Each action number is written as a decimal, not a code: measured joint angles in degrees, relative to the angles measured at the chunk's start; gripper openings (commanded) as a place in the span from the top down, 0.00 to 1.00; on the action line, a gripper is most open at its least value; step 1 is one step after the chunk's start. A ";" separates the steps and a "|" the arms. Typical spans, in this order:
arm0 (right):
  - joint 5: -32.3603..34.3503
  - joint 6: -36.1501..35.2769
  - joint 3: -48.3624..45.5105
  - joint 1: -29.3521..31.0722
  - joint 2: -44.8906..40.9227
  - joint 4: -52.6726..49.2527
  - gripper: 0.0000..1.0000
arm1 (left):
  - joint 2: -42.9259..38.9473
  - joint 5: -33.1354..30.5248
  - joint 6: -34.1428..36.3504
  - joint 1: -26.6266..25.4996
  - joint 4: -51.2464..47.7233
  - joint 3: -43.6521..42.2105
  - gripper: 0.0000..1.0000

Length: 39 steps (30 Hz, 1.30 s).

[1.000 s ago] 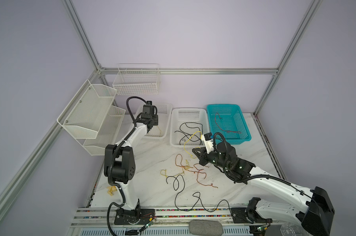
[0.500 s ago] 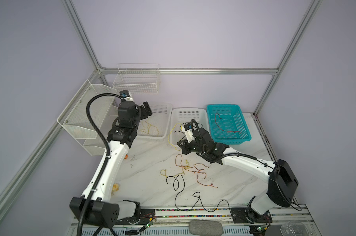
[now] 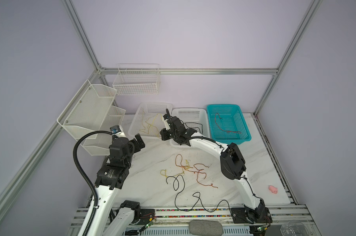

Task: Untangle the cables
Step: 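Lower the yellow wire into the white basket and open the right gripper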

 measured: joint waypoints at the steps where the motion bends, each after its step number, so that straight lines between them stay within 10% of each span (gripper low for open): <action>1: 0.13 0.04 3.10 0.00 2.45 -0.74 1.00 | -1.29 -0.35 0.02 0.00 -0.15 -1.64 0.00; 14: 4.28 0.00 23.32 -0.61 16.72 -5.86 1.00 | -4.15 -0.37 0.00 0.00 -0.76 -4.55 0.00; 26: 4.66 -3.23 24.65 -0.76 16.41 -8.04 0.62 | -3.82 -0.39 0.02 0.00 -1.01 -4.55 0.00; 35: 5.70 -6.51 22.43 -0.74 10.54 -11.67 0.58 | -2.34 -0.63 0.26 0.00 -1.73 -4.55 0.00; 39: 5.55 -7.19 7.02 -0.61 -3.82 -9.81 0.55 | -1.68 -0.04 0.26 0.00 -2.01 -4.55 0.00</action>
